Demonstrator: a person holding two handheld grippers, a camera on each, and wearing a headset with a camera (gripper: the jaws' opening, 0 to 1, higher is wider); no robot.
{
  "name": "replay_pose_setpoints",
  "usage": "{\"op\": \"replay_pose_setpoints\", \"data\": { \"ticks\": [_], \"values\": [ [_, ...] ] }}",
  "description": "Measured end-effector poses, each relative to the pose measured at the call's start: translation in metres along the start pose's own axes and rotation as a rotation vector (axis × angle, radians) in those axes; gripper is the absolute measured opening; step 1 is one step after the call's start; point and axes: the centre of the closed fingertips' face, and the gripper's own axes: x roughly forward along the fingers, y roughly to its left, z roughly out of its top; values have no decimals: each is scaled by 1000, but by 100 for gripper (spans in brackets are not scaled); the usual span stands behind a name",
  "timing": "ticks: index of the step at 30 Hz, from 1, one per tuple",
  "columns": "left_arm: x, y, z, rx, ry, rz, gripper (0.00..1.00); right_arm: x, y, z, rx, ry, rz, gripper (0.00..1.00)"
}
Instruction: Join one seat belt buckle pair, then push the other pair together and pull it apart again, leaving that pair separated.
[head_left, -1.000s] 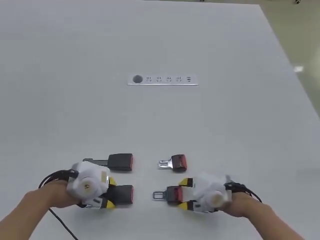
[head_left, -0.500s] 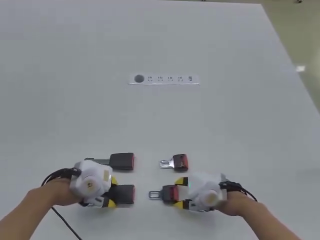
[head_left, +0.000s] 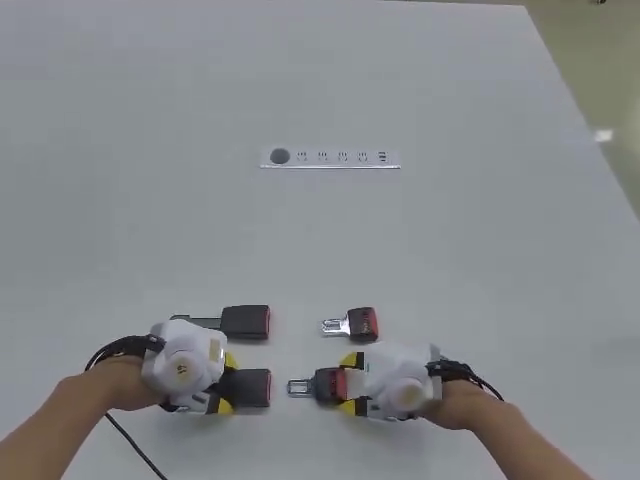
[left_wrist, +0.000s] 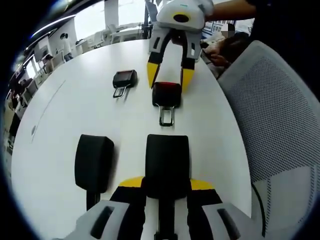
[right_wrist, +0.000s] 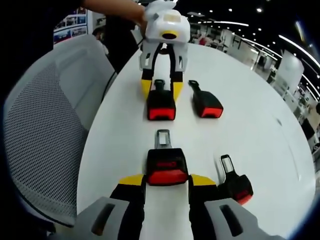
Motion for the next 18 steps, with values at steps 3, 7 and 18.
{"op": "replay_pose_setpoints", "data": {
  "ticks": [3, 7, 18],
  "values": [
    [0, 0, 1, 0, 0, 0, 32, 3, 0, 2, -1, -2, 2, 30],
    [-2, 0, 1, 1, 3, 0, 32, 11, -2, 2, -3, -5, 4, 30],
    [-1, -1, 1, 1, 4, 0, 32, 32, -1, 2, -10, -11, 7, 30]
  ]
}}
